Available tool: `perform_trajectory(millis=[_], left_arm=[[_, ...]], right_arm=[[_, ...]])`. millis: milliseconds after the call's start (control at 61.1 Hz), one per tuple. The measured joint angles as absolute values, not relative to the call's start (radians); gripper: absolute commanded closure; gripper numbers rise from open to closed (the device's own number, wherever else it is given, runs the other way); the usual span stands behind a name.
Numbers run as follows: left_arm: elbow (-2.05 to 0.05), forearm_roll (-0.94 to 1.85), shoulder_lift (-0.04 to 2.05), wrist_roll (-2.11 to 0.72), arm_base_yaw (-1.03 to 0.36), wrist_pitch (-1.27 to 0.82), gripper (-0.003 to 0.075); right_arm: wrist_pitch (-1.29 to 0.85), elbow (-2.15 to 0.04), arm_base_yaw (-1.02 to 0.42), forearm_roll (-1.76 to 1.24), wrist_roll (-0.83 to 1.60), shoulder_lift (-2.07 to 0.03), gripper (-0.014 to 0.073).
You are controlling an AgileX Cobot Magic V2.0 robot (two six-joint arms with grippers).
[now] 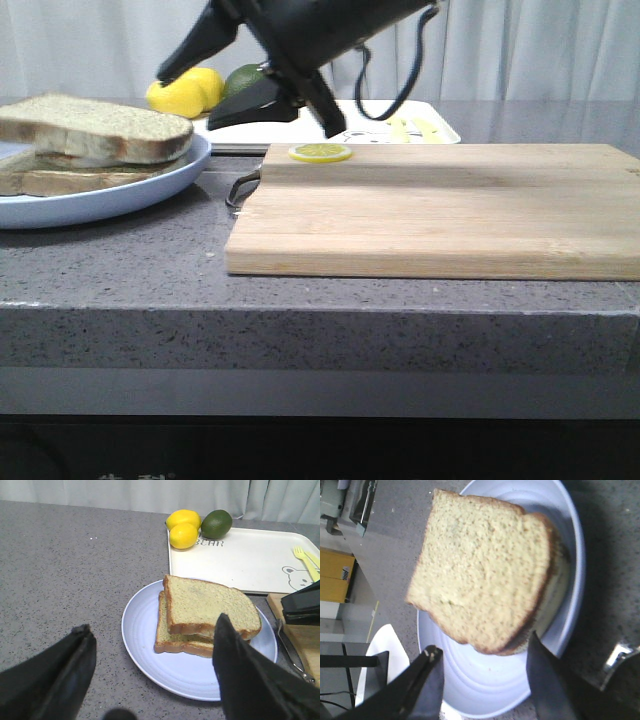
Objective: Place bread and move sandwich to tray
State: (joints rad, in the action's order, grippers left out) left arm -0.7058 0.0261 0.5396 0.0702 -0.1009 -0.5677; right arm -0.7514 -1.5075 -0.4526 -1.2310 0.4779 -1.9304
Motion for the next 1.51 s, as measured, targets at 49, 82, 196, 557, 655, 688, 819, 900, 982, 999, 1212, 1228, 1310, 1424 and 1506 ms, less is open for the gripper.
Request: perform_trajectory(millis=[49, 82, 196, 557, 655, 688, 819, 900, 982, 999, 1212, 1228, 1310, 1424, 1506], left_arm=[[-0.706, 0.024, 0.54, 0.07, -0.101, -0.568, 0.0227], [-0.706, 0.024, 0.54, 0.07, -0.101, -0.568, 0.0227], [-0.706, 0.024, 0.54, 0.07, -0.101, -0.568, 0.0227], [-0.706, 0.016, 0.54, 0.07, -0.101, -0.568, 0.0227], [-0.706, 0.016, 0.54, 0.07, -0.101, -0.568, 0.0227], [-0.706, 0.016, 0.54, 0.07, -0.101, -0.568, 0.0227], [-0.706, 0.016, 0.54, 0.07, -0.101, -0.568, 0.0227], [-0.706, 0.016, 0.54, 0.07, -0.101, -0.568, 0.0227], [-0.706, 0.016, 0.54, 0.07, -0.101, -0.568, 0.0227], [-0.706, 0.016, 0.54, 0.07, -0.101, -0.568, 0.0227], [-0.706, 0.016, 0.54, 0.07, -0.101, -0.568, 0.0227], [-0.706, 0.016, 0.54, 0.07, -0.101, -0.568, 0.0227], [-0.706, 0.011, 0.54, 0.07, -0.101, -0.57, 0.0227], [-0.706, -0.025, 0.54, 0.07, -0.101, -0.594, 0.0227], [-0.711, -0.047, 0.541, 0.07, -0.101, -0.628, 0.0227]], right_arm=[[-0.771, -1.507, -0.437, -1.197, 0.475, -1.909, 0.0191], [-0.782, -1.507, -0.426, -1.168, 0.475, -1.888, 0.0191], [-0.815, -1.507, -0.399, -1.038, 0.465, -1.789, 0.0191], [-0.998, -1.499, -0.389, -0.339, 0.194, -1.369, 0.0191], [-1.015, -1.445, -0.389, -0.284, 0.165, -1.251, 0.0191], [-1.015, -1.422, -0.389, -0.28, 0.163, -1.208, 0.0191], [-1.005, -1.281, -0.389, -0.273, 0.159, -1.036, 0.0191], [-0.975, -1.178, -0.389, -0.275, 0.156, -0.93, 0.0191], [-0.937, -1.083, -0.389, -0.275, 0.156, -0.84, 0.0191], [-0.931, -1.067, -0.389, -0.277, 0.156, -0.825, 0.0191], [-0.844, -0.866, -0.389, -0.279, 0.156, -0.63, 0.0191], [-0.838, -0.852, -0.389, -0.279, 0.156, -0.62, 0.0191], [-0.823, -0.811, -0.389, -0.279, 0.156, -0.574, 0.0191], [-0.823, -0.785, -0.389, -0.279, 0.156, -0.547, 0.0191], [-0.825, -0.783, -0.389, -0.281, 0.156, -0.548, 0.0191]])
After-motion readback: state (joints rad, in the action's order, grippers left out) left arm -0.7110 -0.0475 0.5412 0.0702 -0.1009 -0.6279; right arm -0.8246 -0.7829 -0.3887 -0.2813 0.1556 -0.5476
